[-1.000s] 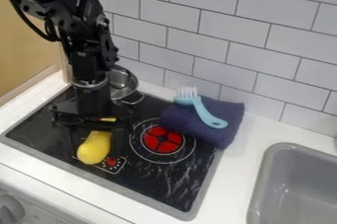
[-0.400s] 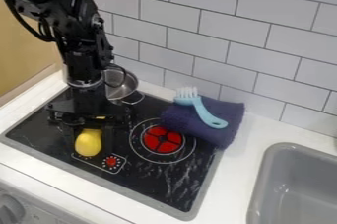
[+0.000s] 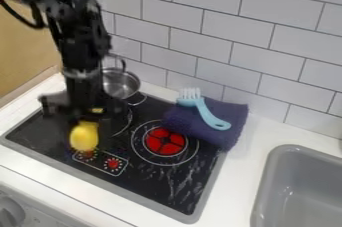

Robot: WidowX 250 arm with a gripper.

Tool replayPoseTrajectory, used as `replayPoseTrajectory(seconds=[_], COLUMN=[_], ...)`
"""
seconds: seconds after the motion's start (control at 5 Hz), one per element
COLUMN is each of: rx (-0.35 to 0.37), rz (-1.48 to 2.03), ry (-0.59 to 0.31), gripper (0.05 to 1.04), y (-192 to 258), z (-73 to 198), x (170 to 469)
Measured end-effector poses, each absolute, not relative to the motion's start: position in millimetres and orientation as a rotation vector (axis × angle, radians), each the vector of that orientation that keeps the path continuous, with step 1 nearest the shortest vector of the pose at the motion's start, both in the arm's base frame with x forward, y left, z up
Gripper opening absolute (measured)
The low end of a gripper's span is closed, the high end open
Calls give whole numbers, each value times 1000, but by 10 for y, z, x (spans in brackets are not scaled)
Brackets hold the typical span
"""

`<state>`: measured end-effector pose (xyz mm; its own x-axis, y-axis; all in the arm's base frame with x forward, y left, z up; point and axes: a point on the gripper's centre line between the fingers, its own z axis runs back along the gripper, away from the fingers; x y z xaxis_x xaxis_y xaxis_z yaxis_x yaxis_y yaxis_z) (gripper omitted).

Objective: Put the yellow banana below the purple cloth

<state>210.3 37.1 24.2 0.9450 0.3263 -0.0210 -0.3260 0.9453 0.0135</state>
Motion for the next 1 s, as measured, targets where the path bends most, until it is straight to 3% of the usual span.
replayPoseTrajectory(seconds=[0.4,0.8,1.0], rx=[-9,-27,-30], rz=[171,47,68], ry=[-44,-25,-4], gripper=[583,583,583], y=[-140,-722,-753], z=[468,254,126], x=[2108,1997,1999])
